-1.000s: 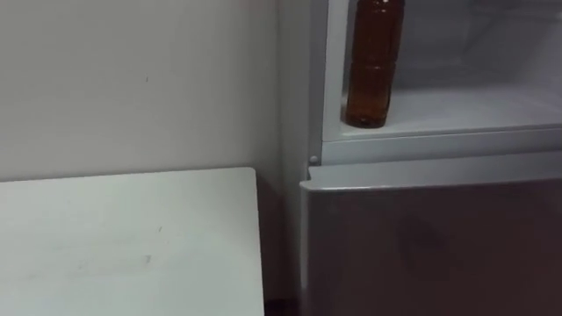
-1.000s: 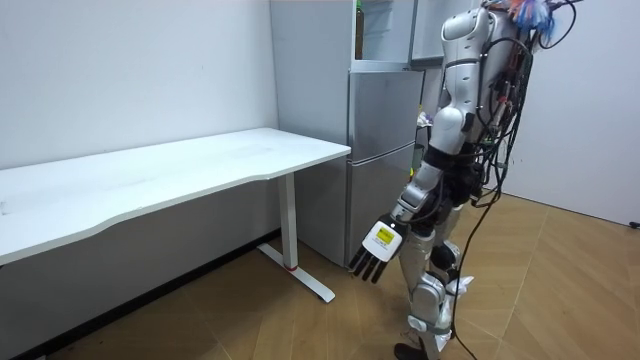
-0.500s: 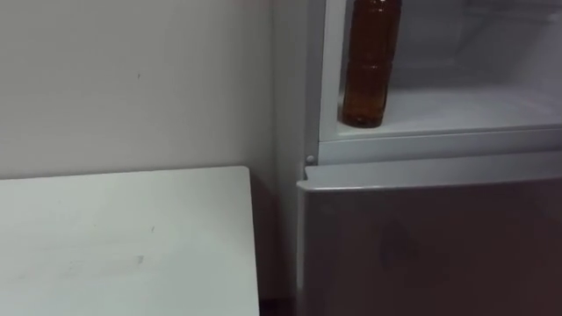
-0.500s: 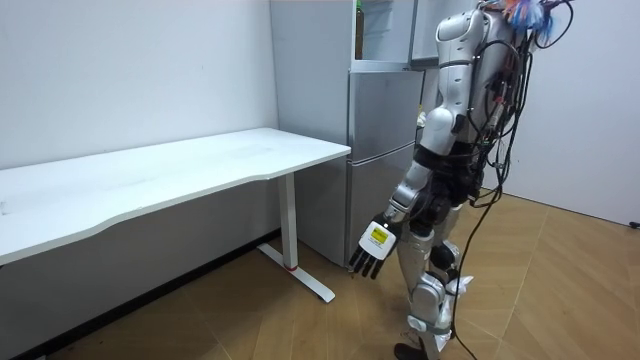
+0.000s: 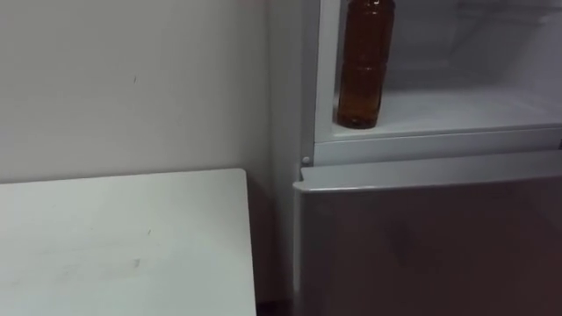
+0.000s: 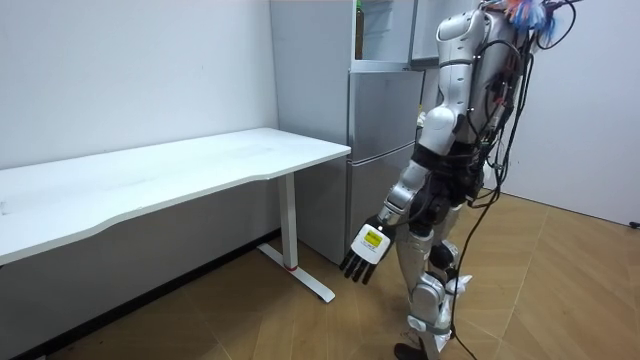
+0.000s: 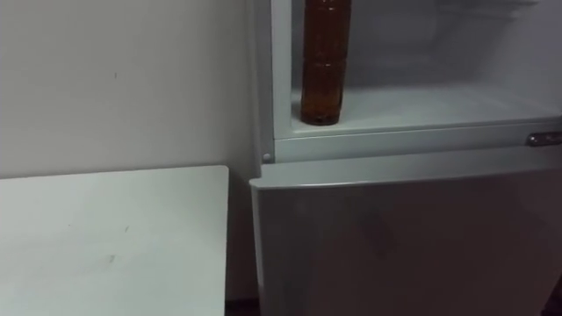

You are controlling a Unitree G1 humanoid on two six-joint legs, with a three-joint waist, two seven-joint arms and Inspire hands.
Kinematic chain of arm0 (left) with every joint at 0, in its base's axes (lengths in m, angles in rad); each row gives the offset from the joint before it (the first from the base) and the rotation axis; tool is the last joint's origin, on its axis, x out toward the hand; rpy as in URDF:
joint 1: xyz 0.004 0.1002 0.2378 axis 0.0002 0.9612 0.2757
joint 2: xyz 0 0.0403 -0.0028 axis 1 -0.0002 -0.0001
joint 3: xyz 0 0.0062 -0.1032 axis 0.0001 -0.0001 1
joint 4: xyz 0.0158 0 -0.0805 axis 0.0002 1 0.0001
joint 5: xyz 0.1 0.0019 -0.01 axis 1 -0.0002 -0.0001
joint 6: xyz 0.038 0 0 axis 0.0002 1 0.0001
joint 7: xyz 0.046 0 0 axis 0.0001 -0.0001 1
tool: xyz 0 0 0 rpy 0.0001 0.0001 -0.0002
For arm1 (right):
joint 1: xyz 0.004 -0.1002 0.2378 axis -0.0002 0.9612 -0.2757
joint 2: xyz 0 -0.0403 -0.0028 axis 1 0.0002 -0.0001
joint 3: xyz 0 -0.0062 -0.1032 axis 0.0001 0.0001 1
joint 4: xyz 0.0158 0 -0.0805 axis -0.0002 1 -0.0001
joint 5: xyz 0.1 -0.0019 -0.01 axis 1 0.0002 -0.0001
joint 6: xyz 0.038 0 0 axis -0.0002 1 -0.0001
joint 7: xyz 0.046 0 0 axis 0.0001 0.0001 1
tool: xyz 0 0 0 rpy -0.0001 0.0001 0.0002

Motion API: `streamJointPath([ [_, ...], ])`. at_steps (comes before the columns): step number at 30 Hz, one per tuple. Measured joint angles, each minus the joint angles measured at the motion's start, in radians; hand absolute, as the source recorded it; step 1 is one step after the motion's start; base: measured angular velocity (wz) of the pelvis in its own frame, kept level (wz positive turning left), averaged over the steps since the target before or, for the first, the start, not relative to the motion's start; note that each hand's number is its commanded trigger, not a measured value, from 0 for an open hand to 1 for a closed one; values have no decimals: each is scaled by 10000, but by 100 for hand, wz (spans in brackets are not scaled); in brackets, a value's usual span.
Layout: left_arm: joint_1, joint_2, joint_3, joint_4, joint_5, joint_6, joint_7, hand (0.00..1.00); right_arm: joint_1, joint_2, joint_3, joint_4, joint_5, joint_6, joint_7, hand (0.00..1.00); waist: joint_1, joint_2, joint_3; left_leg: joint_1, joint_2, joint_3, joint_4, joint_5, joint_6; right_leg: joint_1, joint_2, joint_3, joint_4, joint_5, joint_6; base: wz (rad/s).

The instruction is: Put the bottle in the upper fridge

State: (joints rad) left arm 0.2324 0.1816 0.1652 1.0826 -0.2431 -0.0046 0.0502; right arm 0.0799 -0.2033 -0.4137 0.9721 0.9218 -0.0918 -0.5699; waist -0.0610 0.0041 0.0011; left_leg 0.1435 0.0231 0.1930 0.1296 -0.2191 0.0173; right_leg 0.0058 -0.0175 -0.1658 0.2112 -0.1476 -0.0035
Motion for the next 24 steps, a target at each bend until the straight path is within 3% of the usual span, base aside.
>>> streamJointPath([
  [7, 189, 115, 663, -249, 208, 2, -172, 0, -438, -1239, -1089, -1273, 494, -35, -1260, 0, -193, -170, 5, -19, -11, 3, -7, -1, -1, -120, -4, 73, 181, -97, -5, -1],
  [11, 336, 137, 712, -283, 475, -80, 110, 0, -1067, -1830, -1663, -1540, 550, -446, -1839, 0, -177, -311, 12, -112, -14, 43, 44, 2, -2, -210, 16, 167, 274, -97, -29, -7],
  [17, 786, 83, 713, -273, 1075, -280, 379, 0, -1107, -1878, -2036, -2259, 570, -741, -2286, 0, -201, -658, 15, 46, 7, -45, 37, 8, -14, 30, 26, 42, 166, -120, -38, 4],
  [21, 980, 79, 704, -273, 1279, -281, 504, 0, -921, -1874, -2035, -3322, 345, -890, -2654, 0, -182, -720, 8, 42, 2, -71, -8, 1, -16, 22, 19, -30, 100, -105, -19, 6],
  [24, 1088, 80, 677, -274, 1285, -303, 560, 0, -915, -1875, -2019, -4117, -108, -1262, -2973, 0, -176, -719, 8, 31, 10, -72, 1, 1, -16, 73, 34, -14, 73, -66, -29, 0],
])
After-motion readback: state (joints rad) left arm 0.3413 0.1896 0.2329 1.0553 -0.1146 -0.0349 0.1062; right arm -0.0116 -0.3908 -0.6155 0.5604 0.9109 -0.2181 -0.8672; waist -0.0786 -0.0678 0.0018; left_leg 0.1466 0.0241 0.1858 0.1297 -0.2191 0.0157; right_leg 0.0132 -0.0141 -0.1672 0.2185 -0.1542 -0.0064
